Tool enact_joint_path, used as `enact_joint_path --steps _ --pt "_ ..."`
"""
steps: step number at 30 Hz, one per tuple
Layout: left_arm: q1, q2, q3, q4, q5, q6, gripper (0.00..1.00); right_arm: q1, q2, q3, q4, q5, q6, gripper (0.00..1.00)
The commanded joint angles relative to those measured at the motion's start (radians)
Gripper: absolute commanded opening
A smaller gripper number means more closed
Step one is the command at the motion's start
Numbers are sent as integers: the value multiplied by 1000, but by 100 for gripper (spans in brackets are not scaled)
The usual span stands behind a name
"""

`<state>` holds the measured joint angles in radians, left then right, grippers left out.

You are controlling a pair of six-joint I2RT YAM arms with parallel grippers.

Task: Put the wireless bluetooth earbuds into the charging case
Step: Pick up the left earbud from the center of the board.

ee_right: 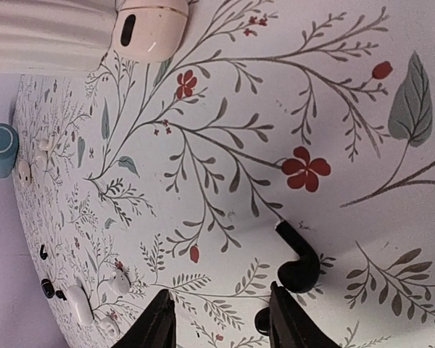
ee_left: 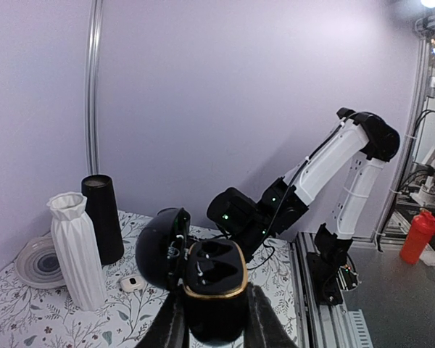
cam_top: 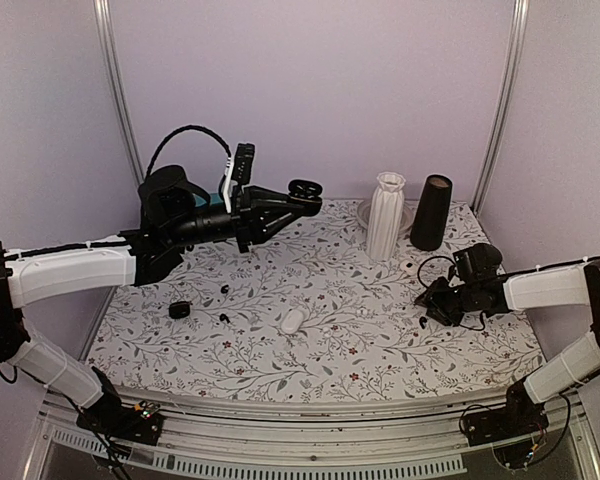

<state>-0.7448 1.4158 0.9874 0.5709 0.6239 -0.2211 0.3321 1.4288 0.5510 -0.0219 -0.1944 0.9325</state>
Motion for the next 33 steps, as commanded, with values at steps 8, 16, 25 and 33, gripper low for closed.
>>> enact_joint_path --steps 8,16,25,33 --pt "15 -1 6 34 3 -15 0 16 -14 55 -135 59 -130 44" --pt "15 5 12 38 11 -18 0 45 5 65 -178 107 -157 44" --pt "15 -1 9 36 16 -24 0 46 43 90 -170 113 -170 46" --pt "16 -13 1 32 9 -20 0 94 91 135 -196 108 -198 44"
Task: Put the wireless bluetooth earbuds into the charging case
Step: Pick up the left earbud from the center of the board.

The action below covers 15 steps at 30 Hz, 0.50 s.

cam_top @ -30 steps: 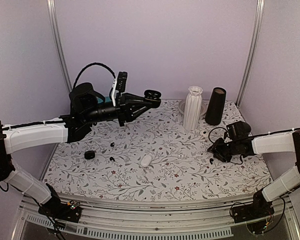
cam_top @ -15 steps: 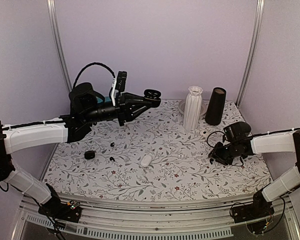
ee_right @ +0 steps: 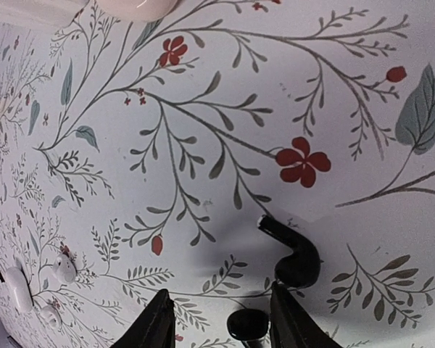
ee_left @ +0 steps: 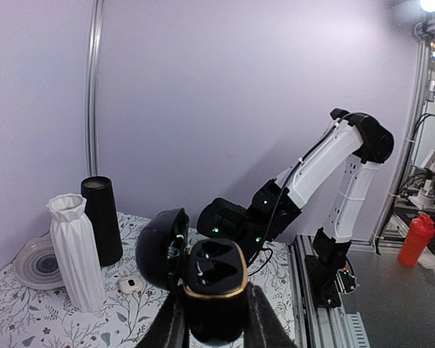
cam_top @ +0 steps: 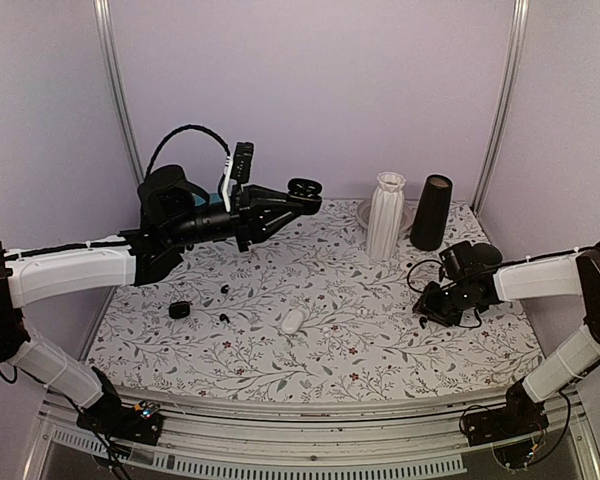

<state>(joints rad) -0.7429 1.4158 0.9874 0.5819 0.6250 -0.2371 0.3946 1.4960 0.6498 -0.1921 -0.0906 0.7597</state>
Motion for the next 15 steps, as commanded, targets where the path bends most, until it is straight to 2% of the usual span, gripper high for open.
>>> enact_joint_path --steps 1,15 --pt "14 -12 0 21 7 -5 0 39 28 40 -33 9 -26 43" --pt "14 -2 1 25 10 -8 0 107 56 78 -113 70 -20 41"
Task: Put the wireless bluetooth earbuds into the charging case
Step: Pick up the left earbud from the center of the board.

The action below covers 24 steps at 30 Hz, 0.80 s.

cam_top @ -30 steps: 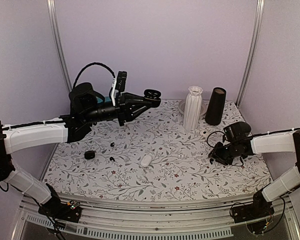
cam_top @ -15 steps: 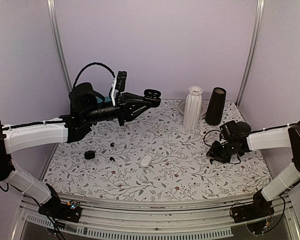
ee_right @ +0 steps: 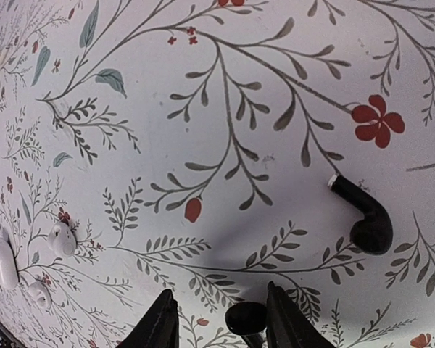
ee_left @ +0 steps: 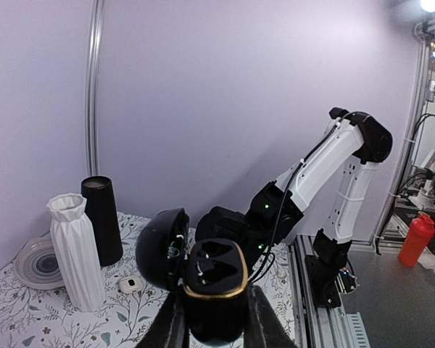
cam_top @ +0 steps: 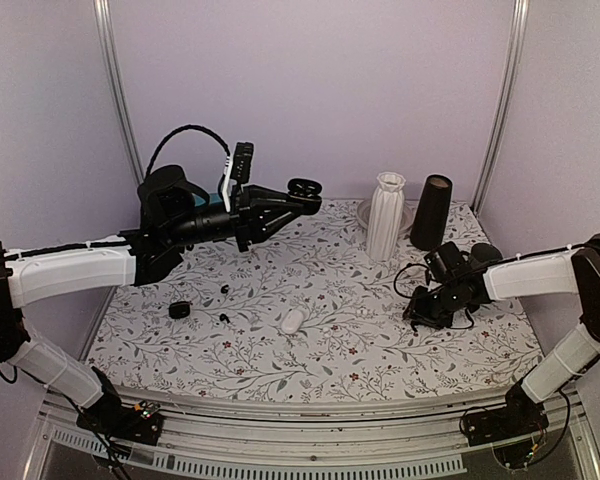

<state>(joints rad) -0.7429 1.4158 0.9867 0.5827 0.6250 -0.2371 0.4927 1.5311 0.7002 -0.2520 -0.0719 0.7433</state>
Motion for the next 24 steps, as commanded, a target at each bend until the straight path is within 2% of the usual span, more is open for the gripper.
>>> enact_joint_path --steps 1,10,24 --pt "14 -3 2 24 10 -7 0 8 19 32 -65 64 -7 41" --pt "16 -1 1 24 8 -7 0 33 36 107 -188 168 -84 36" --pt "17 -1 -2 27 13 -12 0 80 133 208 -283 191 -185 30"
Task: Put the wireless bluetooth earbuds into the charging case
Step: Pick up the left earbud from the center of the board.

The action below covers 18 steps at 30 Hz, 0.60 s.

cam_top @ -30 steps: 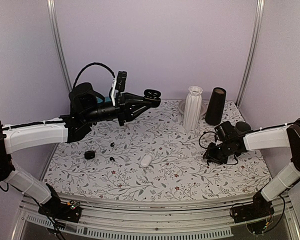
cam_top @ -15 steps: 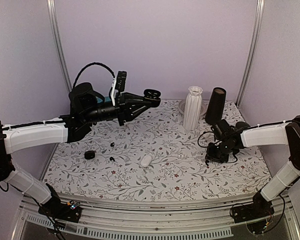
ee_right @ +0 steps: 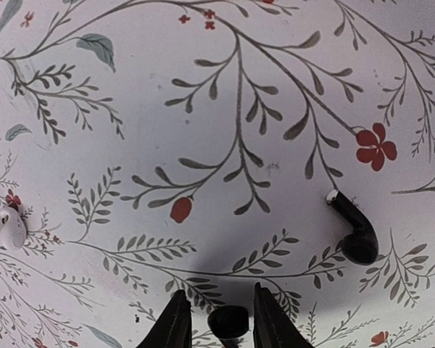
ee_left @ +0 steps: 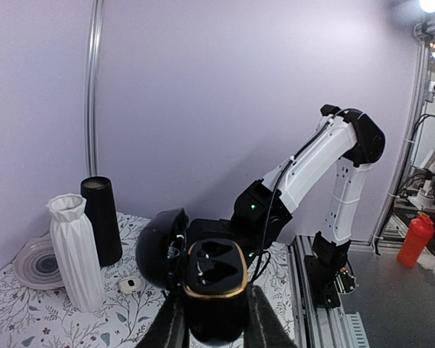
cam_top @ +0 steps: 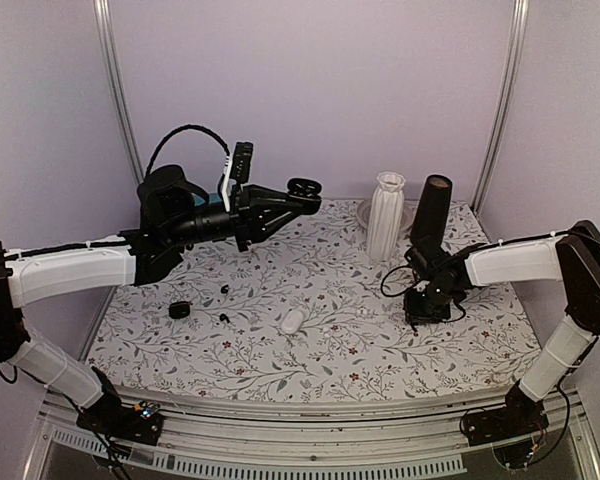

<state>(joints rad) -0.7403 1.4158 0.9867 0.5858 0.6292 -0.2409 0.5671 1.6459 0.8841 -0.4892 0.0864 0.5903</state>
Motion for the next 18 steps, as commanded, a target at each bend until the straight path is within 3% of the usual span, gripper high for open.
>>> enact_joint_path --steps 1,18 --pt "15 -3 -4 24 8 -8 0 6 20 25 -47 32 -33 30" --pt "15 -3 -3 13 3 -12 0 38 99 100 -133 67 -75 27"
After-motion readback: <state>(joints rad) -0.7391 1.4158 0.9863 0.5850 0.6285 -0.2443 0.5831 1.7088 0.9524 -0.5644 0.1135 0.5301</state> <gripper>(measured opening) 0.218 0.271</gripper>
